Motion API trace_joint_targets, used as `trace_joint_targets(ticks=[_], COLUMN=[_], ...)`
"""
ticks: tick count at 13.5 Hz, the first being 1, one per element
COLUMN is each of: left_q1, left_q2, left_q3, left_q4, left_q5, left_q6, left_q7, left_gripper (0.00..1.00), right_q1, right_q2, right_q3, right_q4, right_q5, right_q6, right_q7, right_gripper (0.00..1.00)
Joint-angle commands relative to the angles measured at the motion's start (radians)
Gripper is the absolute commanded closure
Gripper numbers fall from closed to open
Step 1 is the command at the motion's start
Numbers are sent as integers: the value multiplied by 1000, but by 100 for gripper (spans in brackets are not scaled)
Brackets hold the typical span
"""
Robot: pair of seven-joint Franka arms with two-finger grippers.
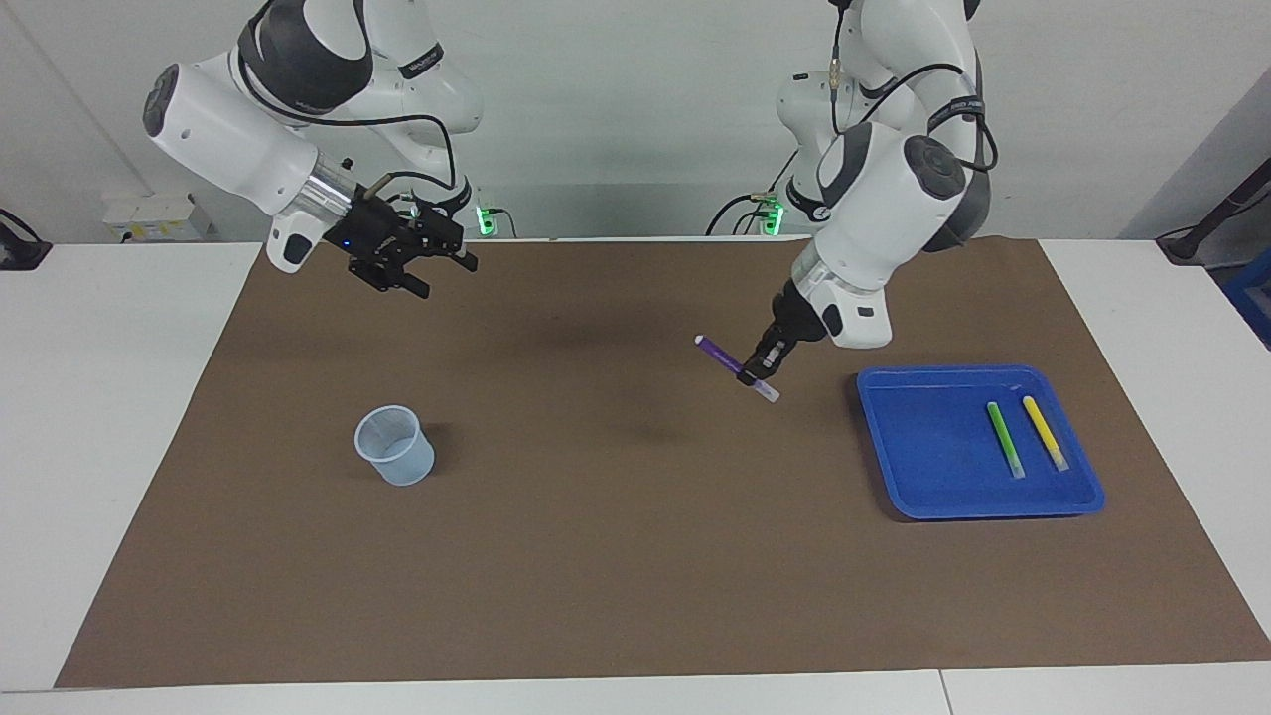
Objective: Transfer and insert pens with both arms
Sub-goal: 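Carry the purple pen toward the right gripper while the right gripper approaches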
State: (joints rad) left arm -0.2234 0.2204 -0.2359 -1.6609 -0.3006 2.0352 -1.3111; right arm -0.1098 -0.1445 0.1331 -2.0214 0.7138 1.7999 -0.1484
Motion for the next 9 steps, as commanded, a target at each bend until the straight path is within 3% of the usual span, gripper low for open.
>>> trace_joint_targets(ticks=[1, 6, 9], left_q1=[-77, -209, -246], left_q2=[-6, 1, -3], left_q3=[15, 15, 14], left_q4=[0, -13, -17], left_q5=[-14, -14, -14], left_q6=[39, 197, 197], left_q7=[-152, -560, -599], left_gripper=[94, 95, 95], right_q1=[76, 197, 216], right_q2=[-40, -6, 2], right_q3=[2, 3, 3], right_q4=[-63, -62, -60], right_q5=[91, 153, 153], right_q6=[117, 286, 317], right_q7=[15, 56, 46], right_gripper=[0, 1, 6])
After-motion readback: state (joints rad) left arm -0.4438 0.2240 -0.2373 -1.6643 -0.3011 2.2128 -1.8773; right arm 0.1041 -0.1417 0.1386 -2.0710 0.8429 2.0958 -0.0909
